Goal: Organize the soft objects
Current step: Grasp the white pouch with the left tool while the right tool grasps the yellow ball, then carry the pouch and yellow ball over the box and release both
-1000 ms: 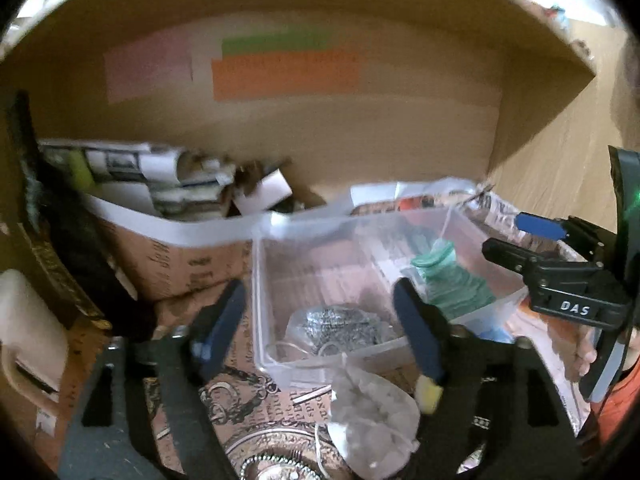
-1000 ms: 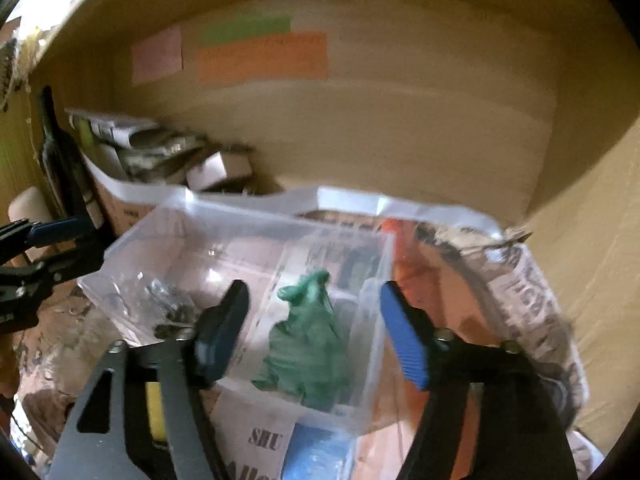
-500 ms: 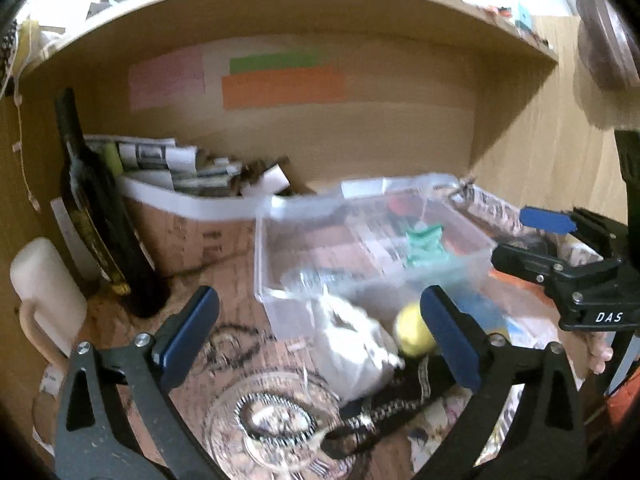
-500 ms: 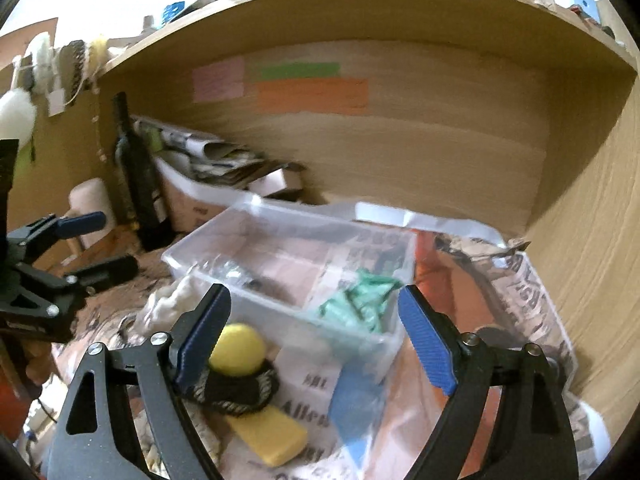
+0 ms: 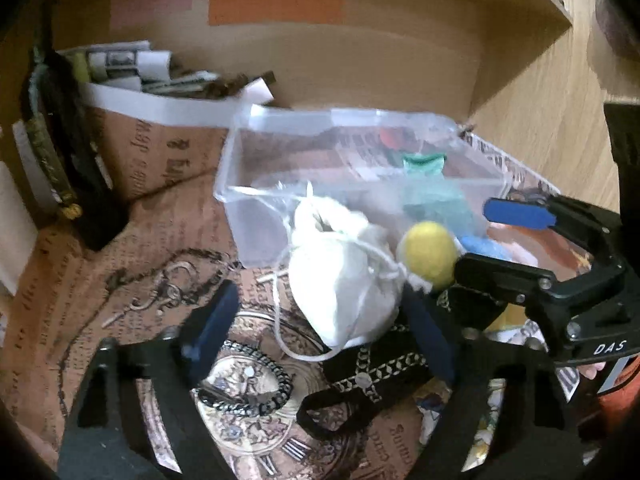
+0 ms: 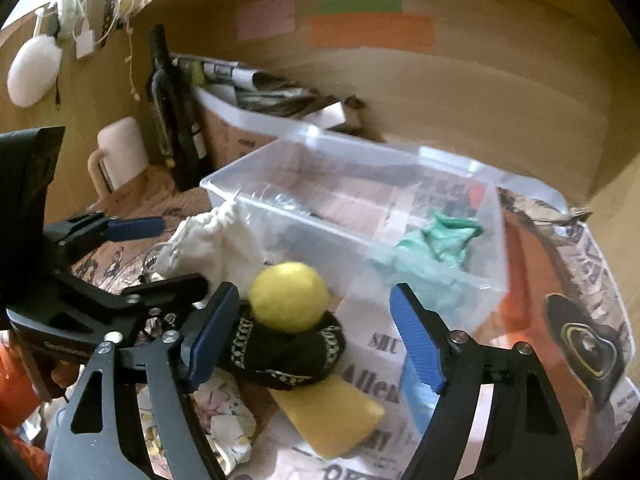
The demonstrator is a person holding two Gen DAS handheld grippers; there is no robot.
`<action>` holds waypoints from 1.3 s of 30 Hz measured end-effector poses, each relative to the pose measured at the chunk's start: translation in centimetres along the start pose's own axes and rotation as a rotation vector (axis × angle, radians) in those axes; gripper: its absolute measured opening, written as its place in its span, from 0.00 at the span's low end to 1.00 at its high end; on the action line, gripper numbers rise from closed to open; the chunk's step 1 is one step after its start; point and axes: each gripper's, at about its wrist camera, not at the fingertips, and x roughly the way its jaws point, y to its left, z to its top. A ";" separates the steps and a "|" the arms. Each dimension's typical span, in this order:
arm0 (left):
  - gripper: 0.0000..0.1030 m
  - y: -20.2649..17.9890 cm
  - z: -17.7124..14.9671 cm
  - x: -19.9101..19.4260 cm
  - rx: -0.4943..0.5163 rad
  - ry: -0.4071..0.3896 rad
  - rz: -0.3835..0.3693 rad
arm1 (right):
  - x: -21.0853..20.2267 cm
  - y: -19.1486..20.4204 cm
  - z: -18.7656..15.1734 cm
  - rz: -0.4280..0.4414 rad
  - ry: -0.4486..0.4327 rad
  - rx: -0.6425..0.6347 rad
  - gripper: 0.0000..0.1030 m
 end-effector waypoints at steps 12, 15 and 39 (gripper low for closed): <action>0.31 -0.3 -0.4 0.6 0.016 0.017 -0.075 | 3.2 0.4 0.1 0.091 0.096 0.008 0.43; 0.28 -0.4 -0.5 0.2 0.020 0.008 -0.069 | 3.7 0.4 0.1 0.097 0.103 0.010 0.41; 0.24 -1.0 5.0 -7.2 0.006 -0.235 -0.072 | -4.1 -1.4 2.4 -0.045 -0.176 0.061 0.39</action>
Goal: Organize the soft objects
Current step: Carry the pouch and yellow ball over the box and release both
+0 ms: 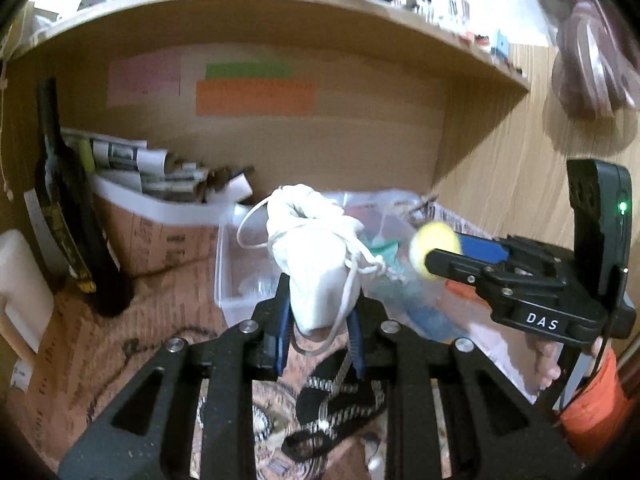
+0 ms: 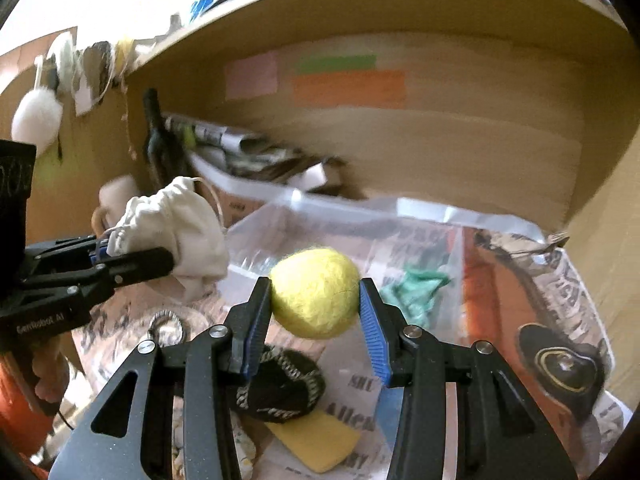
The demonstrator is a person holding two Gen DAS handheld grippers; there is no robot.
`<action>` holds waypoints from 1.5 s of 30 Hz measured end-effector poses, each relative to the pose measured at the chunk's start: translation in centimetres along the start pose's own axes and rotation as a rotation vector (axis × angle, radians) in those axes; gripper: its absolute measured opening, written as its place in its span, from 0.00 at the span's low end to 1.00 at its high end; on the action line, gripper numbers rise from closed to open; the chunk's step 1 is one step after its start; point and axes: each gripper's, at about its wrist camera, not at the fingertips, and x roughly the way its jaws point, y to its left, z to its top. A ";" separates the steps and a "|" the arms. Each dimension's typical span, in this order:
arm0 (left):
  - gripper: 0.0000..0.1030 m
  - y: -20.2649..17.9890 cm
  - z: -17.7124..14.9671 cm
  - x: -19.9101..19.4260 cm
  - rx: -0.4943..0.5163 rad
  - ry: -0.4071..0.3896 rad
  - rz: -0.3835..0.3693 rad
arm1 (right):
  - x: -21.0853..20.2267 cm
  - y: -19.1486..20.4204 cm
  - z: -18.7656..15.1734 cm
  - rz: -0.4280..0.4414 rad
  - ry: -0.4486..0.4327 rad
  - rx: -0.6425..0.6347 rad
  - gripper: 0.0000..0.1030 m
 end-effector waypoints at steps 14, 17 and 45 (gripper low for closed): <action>0.24 -0.3 2.9 5.9 0.011 0.049 -0.003 | 1.2 -4.3 1.5 -0.116 -0.019 0.052 0.39; 0.24 -0.5 2.7 8.1 0.030 0.094 -0.007 | 2.7 -5.1 0.9 -0.125 0.024 0.061 0.39; 0.64 -0.9 2.3 11.0 0.056 0.144 0.016 | 6.4 -4.5 -0.2 -0.172 0.101 0.011 0.57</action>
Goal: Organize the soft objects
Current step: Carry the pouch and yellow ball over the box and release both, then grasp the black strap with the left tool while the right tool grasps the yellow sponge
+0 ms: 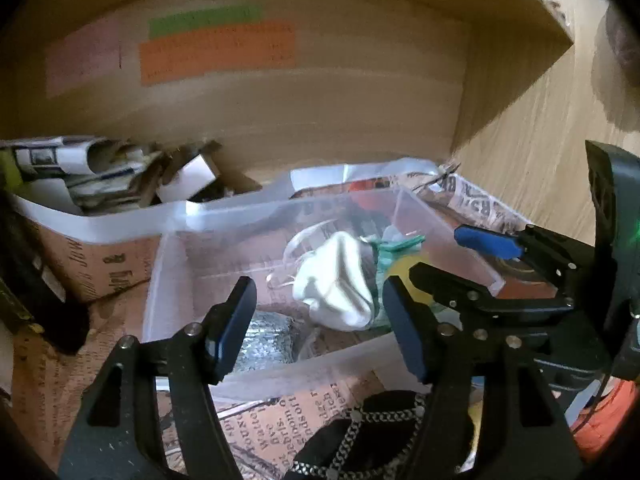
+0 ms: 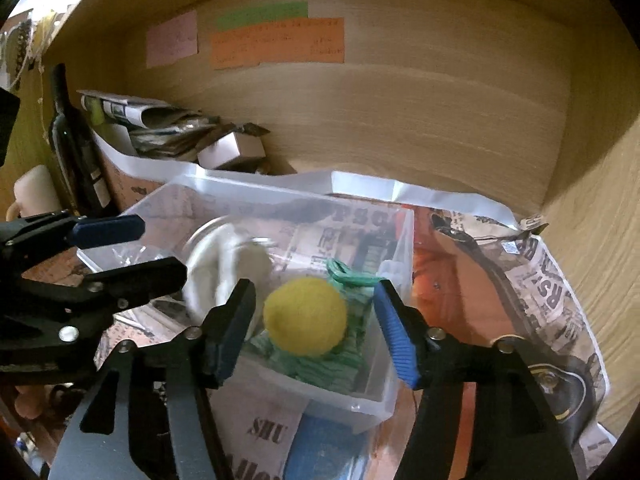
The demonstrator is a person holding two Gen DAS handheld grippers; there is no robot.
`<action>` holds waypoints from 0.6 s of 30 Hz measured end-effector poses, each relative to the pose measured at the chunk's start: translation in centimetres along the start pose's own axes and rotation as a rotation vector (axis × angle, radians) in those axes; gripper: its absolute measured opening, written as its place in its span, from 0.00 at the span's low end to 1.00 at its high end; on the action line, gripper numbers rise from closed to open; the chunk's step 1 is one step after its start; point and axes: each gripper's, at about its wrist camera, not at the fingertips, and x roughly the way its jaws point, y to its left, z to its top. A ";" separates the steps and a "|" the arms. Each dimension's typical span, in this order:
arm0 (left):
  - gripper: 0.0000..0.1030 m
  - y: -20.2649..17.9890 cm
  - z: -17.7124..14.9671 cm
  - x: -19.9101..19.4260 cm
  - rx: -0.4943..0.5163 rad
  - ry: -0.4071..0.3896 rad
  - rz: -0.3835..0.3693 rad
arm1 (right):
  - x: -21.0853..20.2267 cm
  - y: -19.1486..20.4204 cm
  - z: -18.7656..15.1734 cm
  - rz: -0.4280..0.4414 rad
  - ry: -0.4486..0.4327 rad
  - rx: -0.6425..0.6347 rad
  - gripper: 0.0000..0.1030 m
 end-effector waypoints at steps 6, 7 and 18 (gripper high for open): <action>0.92 -0.3 0.2 -4.8 0.004 -0.120 0.046 | -3.7 0.0 0.7 0.015 -0.091 0.001 0.70; 0.96 -0.4 0.1 -5.8 0.005 -0.144 0.050 | -4.4 0.2 0.8 0.015 -0.106 -0.004 0.70; 1.00 -1.0 -3.3 -8.9 -0.016 -0.115 0.017 | -9.1 1.4 -0.9 0.059 -0.165 -0.026 0.83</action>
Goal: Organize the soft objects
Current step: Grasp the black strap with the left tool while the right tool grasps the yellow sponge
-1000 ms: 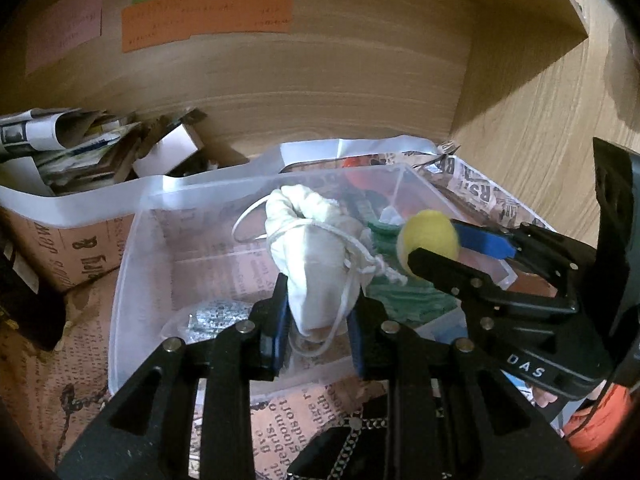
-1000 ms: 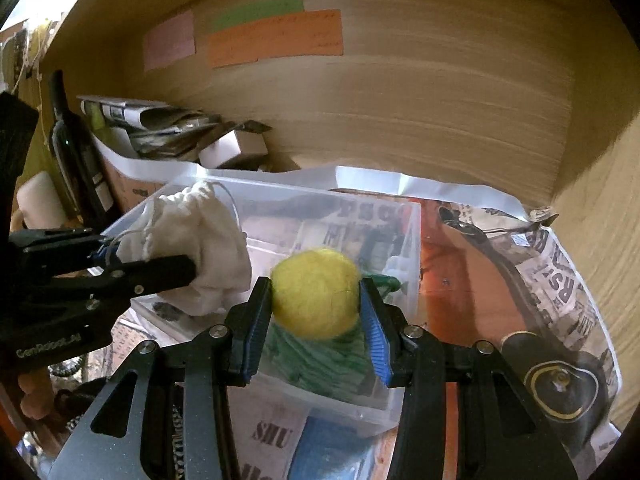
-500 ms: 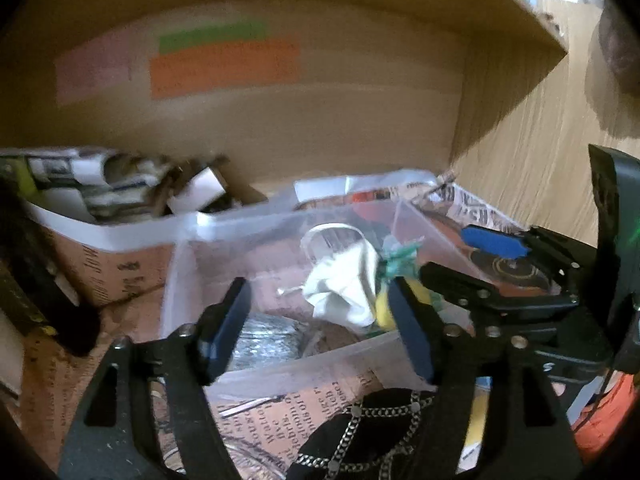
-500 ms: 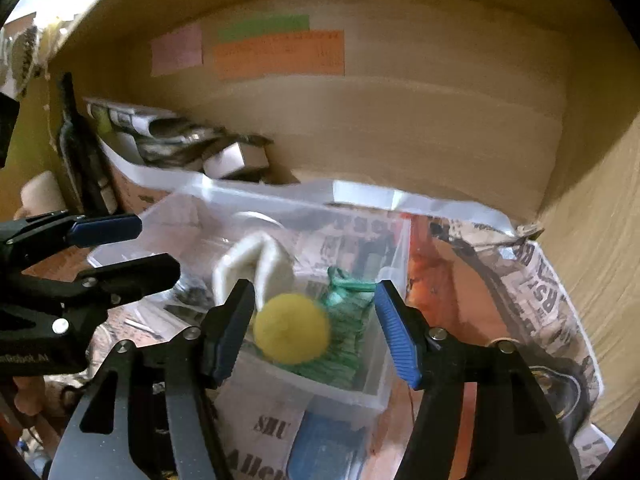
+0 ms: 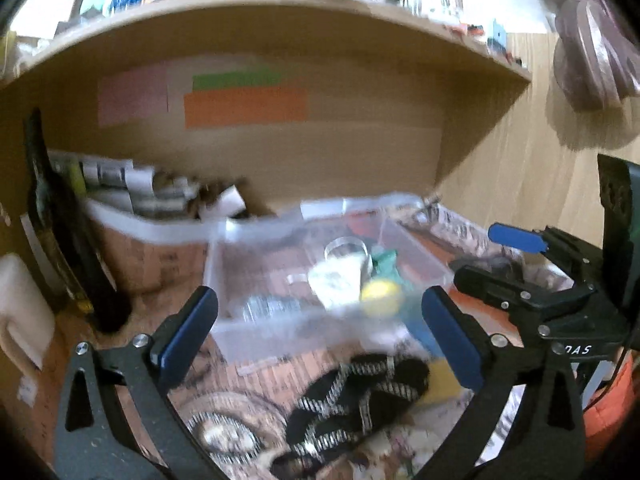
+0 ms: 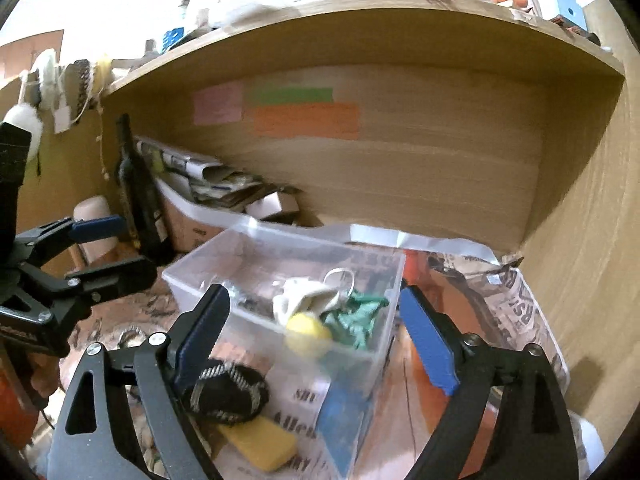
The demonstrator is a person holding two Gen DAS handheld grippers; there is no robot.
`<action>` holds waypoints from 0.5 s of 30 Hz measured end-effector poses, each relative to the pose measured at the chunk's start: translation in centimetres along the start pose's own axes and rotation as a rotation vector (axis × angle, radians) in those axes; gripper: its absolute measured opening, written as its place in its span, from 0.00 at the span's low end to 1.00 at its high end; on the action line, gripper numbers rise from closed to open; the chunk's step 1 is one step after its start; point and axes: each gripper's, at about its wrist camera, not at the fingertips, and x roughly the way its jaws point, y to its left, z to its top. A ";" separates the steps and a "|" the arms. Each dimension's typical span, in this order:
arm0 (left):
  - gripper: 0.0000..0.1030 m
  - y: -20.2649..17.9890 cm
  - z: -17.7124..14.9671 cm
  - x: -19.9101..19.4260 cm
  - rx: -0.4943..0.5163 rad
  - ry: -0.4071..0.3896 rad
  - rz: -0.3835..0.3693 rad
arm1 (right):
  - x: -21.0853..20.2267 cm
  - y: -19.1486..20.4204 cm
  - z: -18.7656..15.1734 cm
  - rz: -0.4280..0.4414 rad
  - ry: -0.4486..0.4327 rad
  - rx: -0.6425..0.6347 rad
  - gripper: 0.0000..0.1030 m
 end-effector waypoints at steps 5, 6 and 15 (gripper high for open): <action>1.00 -0.3 -3.1 1.4 0.000 0.115 -0.040 | 0.4 0.7 -2.7 0.020 0.072 0.000 0.83; 1.00 -0.4 -3.9 1.7 -0.001 0.138 -0.046 | 0.5 0.8 -3.3 0.028 0.091 0.008 0.83; 0.87 -1.2 -8.0 3.7 0.005 0.256 -0.072 | 2.0 1.3 -8.2 0.075 0.237 0.049 0.82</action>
